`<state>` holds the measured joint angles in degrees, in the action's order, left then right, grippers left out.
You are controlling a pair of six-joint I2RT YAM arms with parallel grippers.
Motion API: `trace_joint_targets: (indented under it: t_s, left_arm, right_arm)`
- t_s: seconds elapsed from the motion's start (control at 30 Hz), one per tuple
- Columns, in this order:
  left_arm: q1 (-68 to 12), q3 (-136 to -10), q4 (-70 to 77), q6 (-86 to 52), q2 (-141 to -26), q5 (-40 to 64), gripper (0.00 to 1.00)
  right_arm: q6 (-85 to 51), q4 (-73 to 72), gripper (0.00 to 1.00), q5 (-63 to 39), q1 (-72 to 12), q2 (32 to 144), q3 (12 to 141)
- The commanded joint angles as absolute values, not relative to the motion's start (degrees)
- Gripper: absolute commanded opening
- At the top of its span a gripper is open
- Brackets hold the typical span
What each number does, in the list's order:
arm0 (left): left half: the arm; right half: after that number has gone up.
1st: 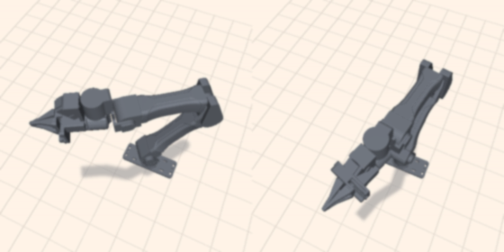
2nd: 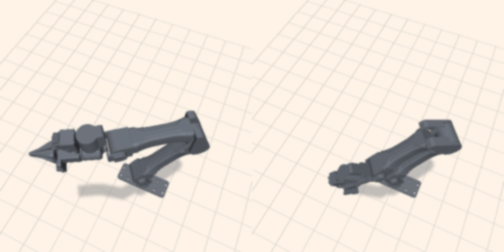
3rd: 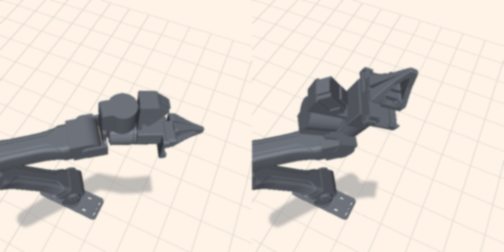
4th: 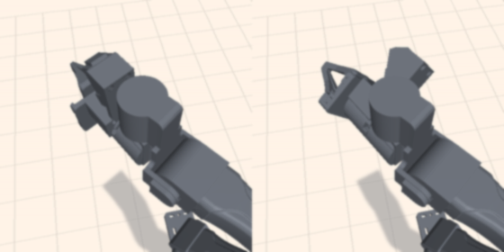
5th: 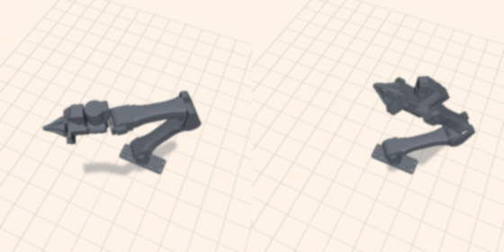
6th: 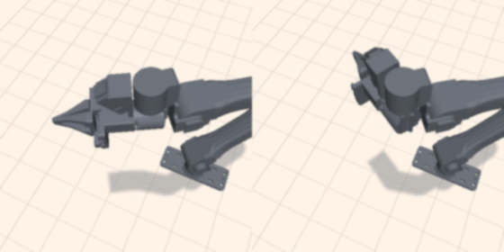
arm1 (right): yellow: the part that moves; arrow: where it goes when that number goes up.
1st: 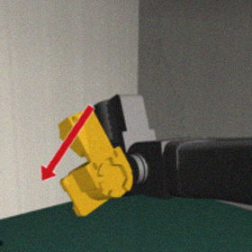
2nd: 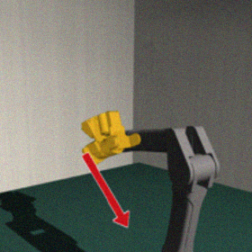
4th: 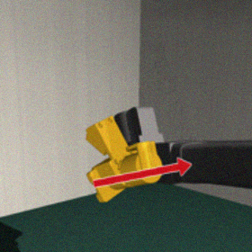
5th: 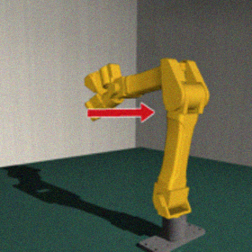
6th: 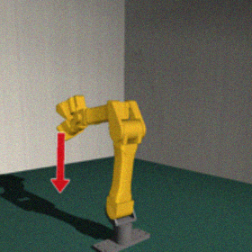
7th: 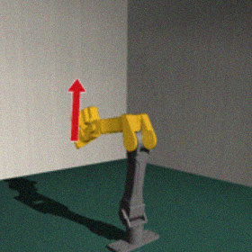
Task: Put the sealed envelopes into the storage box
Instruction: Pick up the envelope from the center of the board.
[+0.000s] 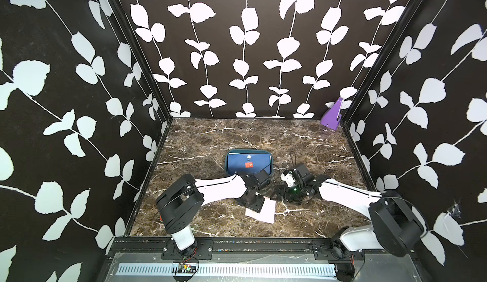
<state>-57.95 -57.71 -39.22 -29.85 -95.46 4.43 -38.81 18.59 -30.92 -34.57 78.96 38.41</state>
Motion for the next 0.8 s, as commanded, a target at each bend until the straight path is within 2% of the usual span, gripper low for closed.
trace_joint_targets:
  t_s: [0.0,0.2,0.43,0.57,0.63,0.7,0.77]
  left_arm:
    - [-56.9,-54.9,-38.4,-20.3,-91.4,8.6,0.70]
    - [-55.9,-54.1,-34.5,-18.2,-91.9,13.2,0.70]
    - [-55.9,-53.7,-33.4,-19.0,-92.2,13.3,0.71]
    - [-55.9,-53.1,-33.5,-19.3,-92.4,12.6,0.71]
    - [-55.8,-52.8,-33.5,-19.6,-92.2,12.2,0.71]
    - [-55.6,-52.3,-33.4,-19.9,-91.9,11.8,0.71]
    - [-55.2,-51.6,-33.3,-20.4,-91.7,11.3,0.71]
  right_arm:
    - [-29.8,17.7,0.80,-33.1,-34.9,78.0,40.0]
    - [-27.0,2.6,0.61,-40.1,-36.5,85.2,40.4]
    - [-26.5,-7.0,0.51,-45.1,-38.0,96.4,43.6]
    - [-25.8,-8.3,0.32,-48.5,-38.2,99.3,43.5]
    - [-25.2,-8.1,0.26,-50.3,-38.2,99.9,43.2]
    - [-24.9,-7.9,0.17,-52.6,-38.1,100.3,42.7]
    - [-24.5,-6.9,0.01,-53.6,-38.1,100.5,42.3]
